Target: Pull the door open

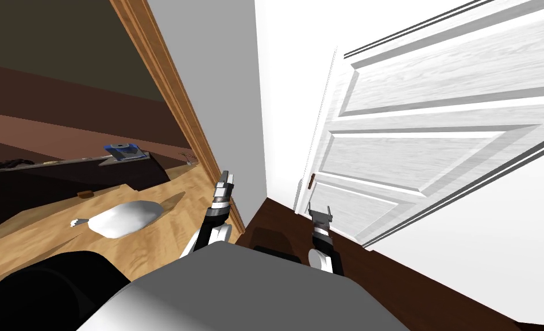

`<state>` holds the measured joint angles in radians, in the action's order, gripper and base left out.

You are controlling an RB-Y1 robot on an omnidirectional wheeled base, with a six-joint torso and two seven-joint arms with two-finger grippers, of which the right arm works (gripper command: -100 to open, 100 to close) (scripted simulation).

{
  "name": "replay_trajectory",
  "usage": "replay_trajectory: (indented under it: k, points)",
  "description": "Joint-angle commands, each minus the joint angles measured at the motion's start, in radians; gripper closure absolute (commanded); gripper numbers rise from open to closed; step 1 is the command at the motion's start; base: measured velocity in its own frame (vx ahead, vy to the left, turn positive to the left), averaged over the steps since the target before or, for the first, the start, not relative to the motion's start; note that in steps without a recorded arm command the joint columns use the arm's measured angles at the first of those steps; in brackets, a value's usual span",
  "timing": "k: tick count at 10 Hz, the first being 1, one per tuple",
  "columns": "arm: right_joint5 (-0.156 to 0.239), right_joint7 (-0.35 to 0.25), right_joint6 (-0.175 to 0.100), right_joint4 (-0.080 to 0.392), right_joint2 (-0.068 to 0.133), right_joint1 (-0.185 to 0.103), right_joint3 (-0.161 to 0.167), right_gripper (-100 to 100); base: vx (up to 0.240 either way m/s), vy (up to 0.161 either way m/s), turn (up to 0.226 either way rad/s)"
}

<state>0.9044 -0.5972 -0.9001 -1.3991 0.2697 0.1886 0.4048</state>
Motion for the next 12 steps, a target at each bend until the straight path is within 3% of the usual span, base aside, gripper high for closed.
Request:
replay_trajectory:
  k: [1, 12]
  points:
    - [0.032, -0.031, -0.013, 0.038, 0.008, -0.017, 0.016, -100, 0.083, -0.009, 0.042]
    - [0.230, -0.202, -0.080, 0.236, 0.061, -0.098, 0.119, -100, 0.097, -0.016, 0.042]
